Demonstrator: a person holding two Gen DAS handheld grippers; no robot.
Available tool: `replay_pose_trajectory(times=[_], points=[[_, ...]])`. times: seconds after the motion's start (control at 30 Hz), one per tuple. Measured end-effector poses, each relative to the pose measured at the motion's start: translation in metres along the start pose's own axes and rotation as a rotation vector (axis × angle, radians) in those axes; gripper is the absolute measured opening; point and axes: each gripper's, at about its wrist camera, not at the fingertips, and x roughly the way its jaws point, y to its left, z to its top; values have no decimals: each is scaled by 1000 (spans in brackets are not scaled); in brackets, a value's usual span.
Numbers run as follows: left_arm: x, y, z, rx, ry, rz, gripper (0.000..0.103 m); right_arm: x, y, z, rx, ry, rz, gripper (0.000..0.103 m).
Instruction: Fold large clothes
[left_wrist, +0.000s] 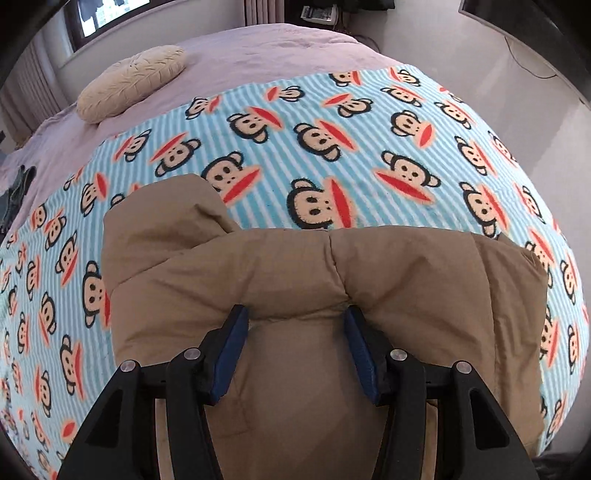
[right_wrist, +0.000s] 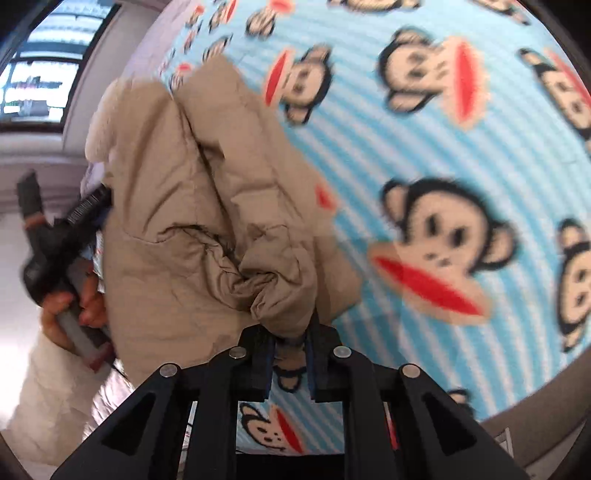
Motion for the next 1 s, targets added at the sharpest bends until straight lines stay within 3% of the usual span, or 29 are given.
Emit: replay_pose_trajectory(times=[0.13,0.2,0.37,0.47,0.73,1.0], points=[[1,4,0,-6,7,1,54,-46,18,11,-101,-130,-14,15],[2,4,-1,-3,5,6,54,-50,34,24,-146,-143,10,15],[0,4,-2,-8,4,23,55,-9,74,44,-286,-67,28,15],[-2,5,-3,-21,8,39,55,22,79,43,-324,-4,-42,15],[-48,23,-14,-83,44,68,55,57,72,46,-335,67,-53,17],[-87,54,-61,-160,130,54,55,75,85,52,-277,75,-91,24]])
